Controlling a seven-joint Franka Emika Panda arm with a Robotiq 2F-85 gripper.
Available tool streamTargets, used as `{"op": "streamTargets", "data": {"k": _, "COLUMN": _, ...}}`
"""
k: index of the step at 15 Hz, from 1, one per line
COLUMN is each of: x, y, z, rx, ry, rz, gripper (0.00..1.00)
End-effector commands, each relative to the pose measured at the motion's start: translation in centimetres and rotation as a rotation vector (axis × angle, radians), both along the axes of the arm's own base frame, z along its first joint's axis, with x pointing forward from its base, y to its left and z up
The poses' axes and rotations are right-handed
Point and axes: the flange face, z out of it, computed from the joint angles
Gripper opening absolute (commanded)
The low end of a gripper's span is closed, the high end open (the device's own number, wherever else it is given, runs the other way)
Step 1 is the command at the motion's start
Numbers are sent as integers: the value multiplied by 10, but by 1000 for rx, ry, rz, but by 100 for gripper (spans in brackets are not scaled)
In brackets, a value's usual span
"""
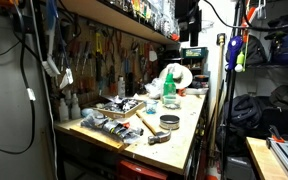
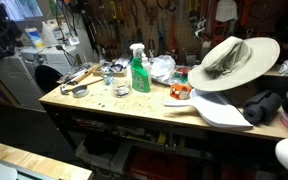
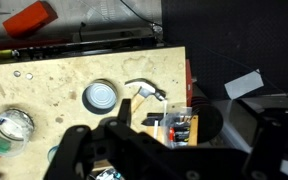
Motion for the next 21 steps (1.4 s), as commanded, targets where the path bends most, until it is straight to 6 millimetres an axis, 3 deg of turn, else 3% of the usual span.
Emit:
{"op": "streamTargets", "data": {"k": 1, "x": 35, "y": -41, "z": -36, "rx": -9, "ry": -21, "rz": -173, "gripper": 100}}
{"op": "streamTargets", "data": {"k": 7, "x": 63, "y": -107, "z": -100, "rx": -99, "ry": -106, "rz": -455, "gripper": 100}}
{"op": "streamTargets", "data": {"k": 14, "x": 53, "y": -168, "z": -166, "rx": -121, "ry": -43, "rz": -567, "gripper": 100}}
{"op": "streamTargets", "data": {"k": 16, "x": 51, "y": -185, "z": -175, "rx": -107, "ry": -48, "rz": -606, "gripper": 100}}
{"op": "streamTargets", "data": {"k": 17, "x": 56, "y": -174, "z": -165, "rx": -102, "ry": -35, "rz": -570, "gripper": 100}}
{"op": "streamTargets", "data": {"k": 21, "x": 54, "y": -186, "z": -172, "rx": -96, "ry": -34, "rz": -596, "gripper": 100}}
